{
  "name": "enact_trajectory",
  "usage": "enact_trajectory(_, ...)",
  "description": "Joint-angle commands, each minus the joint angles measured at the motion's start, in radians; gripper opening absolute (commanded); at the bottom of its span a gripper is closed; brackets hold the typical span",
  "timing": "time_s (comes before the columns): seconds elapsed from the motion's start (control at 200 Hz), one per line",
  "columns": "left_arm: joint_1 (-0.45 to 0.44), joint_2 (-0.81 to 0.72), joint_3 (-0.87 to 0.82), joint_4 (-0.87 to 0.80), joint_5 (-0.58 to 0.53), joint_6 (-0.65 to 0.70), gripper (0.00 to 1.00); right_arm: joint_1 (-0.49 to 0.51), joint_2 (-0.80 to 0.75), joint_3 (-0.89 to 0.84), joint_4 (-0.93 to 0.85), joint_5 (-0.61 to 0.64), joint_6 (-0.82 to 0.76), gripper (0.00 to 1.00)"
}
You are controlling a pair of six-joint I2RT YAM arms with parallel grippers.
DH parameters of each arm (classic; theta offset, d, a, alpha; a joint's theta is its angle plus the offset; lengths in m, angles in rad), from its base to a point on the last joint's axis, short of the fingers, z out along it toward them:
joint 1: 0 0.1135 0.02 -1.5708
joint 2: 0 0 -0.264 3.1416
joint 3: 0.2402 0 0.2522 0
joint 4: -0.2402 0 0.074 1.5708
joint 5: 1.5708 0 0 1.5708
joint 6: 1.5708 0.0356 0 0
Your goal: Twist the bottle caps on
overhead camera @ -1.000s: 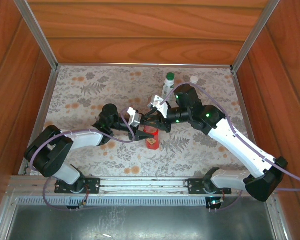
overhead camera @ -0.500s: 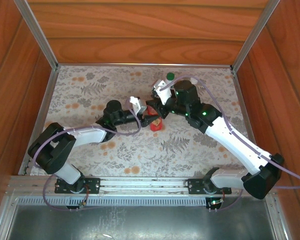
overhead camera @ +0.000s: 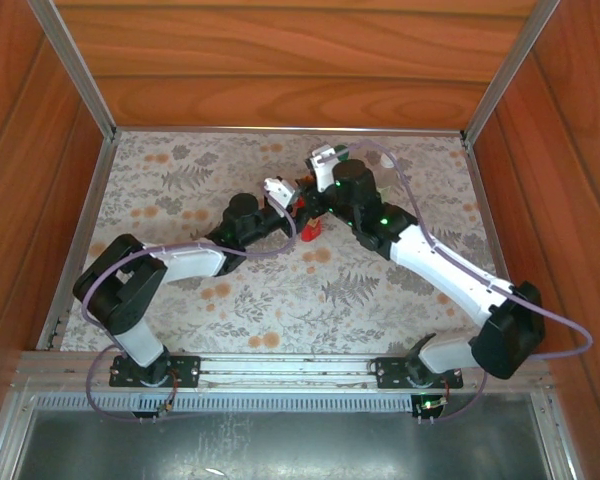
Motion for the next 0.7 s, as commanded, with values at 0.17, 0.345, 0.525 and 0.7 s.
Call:
enact_trajectory(0.17,0.063,-0.153,-0.131,0.106,0.420,0.085,0.58,-0.048,-0.249,-0.091,-0.148,-0.555,-0.228,0.64)
enact_trajectory(0.345,0.069,-0.192,-0.154,0.103,0.762,0.077,0.58,-0.050,-0.283,-0.047,-0.285,-0.693,-0.286,0.63)
enact_trajectory(0.525,0.065,-0.179,-0.124,0.099,0.904,0.043,0.58,-0.049,-0.233,0.035,-0.347,-0.754,-0.272,0.58)
enact_trajectory(0.7,0.062,-0.165,-0.111,0.098,0.956,0.017,0.58,-0.050,-0.190,0.070,-0.367,-0.765,-0.281,0.49)
